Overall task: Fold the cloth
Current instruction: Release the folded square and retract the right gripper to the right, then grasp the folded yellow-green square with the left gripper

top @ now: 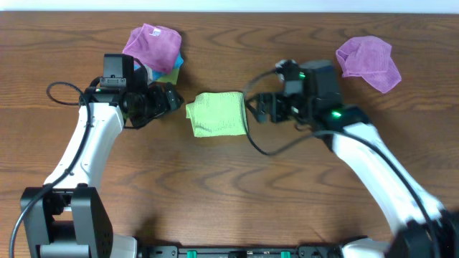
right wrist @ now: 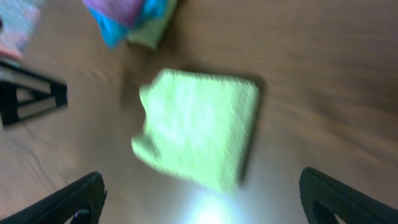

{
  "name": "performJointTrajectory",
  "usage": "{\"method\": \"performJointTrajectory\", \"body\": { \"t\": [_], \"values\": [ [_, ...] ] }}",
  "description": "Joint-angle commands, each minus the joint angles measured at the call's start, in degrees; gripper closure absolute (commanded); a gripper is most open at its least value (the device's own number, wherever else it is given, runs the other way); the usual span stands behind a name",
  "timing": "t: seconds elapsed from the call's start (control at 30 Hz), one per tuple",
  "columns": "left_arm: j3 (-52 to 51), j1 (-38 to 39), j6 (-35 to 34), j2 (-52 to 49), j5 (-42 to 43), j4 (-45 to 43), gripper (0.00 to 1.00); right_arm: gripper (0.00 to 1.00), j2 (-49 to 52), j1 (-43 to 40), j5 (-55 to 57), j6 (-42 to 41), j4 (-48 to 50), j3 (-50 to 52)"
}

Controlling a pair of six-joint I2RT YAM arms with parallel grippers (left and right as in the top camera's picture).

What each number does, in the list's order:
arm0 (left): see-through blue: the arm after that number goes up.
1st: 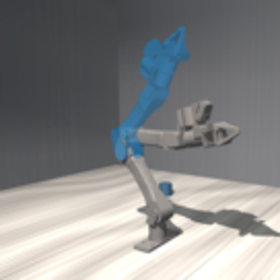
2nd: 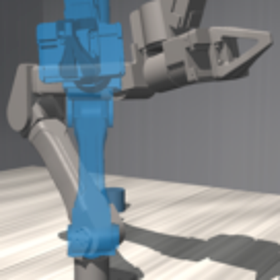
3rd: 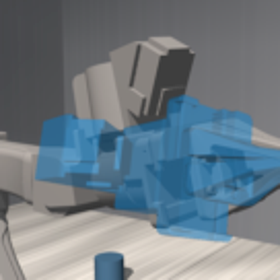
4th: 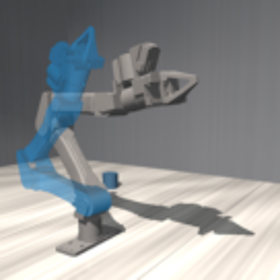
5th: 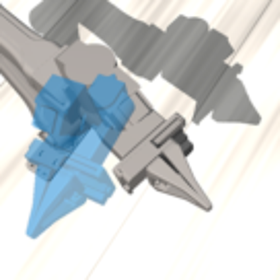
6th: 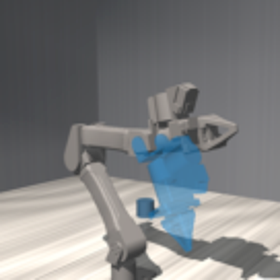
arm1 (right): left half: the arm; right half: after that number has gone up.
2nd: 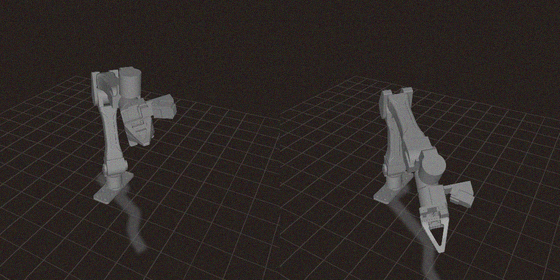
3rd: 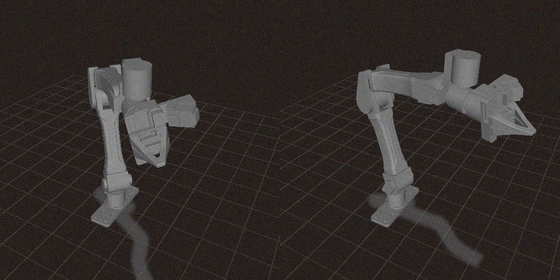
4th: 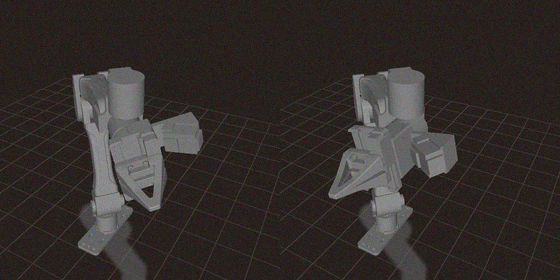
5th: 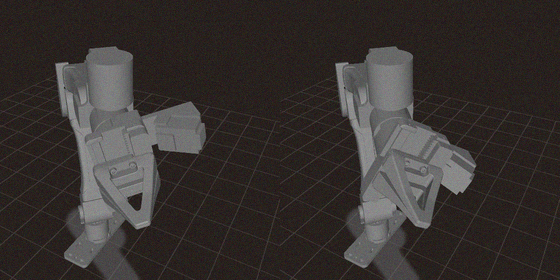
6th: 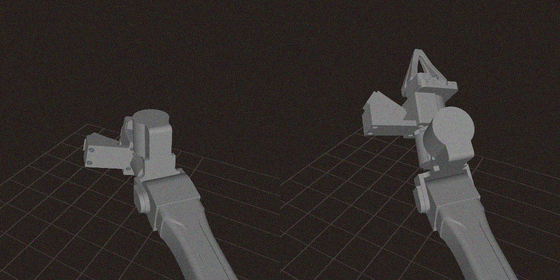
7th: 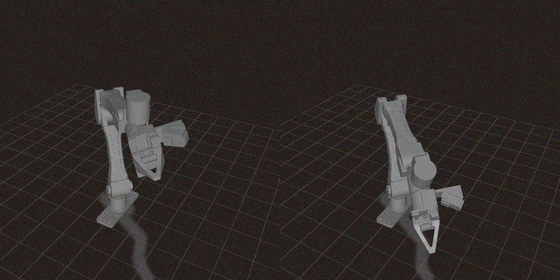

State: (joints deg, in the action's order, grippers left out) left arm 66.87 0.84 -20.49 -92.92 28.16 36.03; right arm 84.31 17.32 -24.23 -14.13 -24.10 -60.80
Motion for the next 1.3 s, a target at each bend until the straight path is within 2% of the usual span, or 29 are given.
{"method": "performJointTrajectory", "body": {
  "t": [0.0,0.07,0.3,0.5,0.63,0.83,0.97,1.17,1.27],
  "values": [
    [0.76,-0.17,1.03,1.01,3.89,1.31,0.05,0.01,-6.82,-2.4,1.88,9.51,-6.58,0.66],
    [0.72,-0.17,1.03,1.01,4.46,2.38,0.05,0.01,-11.47,-4.17,1.99,10.64,-9.64,2.8],
    [-1.75,-0.17,-0.31,1.01,7.54,2.71,0.05,0.01,-31.28,-10.38,1.44,8.7,-10.51,16.98],
    [-4.66,-0.13,-1.46,1.01,9.7,2.29,0.05,0.01,-49.0,-11.41,1.84,4.87,-13.86,27.15],
    [-7.54,-0.07,-3.3,1.01,11.39,0.31,0.05,0.01,-56.89,-11.41,2.91,0.5,-16.83,30.99],
    [-14.53,-0.02,-10.73,1.01,13.55,-9.35,0.05,0.01,-59.25,-11.41,2.99,-2.58,-17.97,31.76],
    [-20.5,0.24,-16.63,0.94,14.99,-18.88,0.05,0.01,-59.25,-11.39,2.99,-2.58,-17.97,31.76],
    [-25.99,1.84,-23.06,0.72,14.53,-29.99,0.05,0.01,-59.25,-11.39,2.99,-2.58,-18.01,31.76],
    [-27.32,3.21,-25.75,0.68,10.99,-32.54,0.05,0.01,-59.25,-11.39,2.99,-2.58,-18.1,31.76]
  ]
}}
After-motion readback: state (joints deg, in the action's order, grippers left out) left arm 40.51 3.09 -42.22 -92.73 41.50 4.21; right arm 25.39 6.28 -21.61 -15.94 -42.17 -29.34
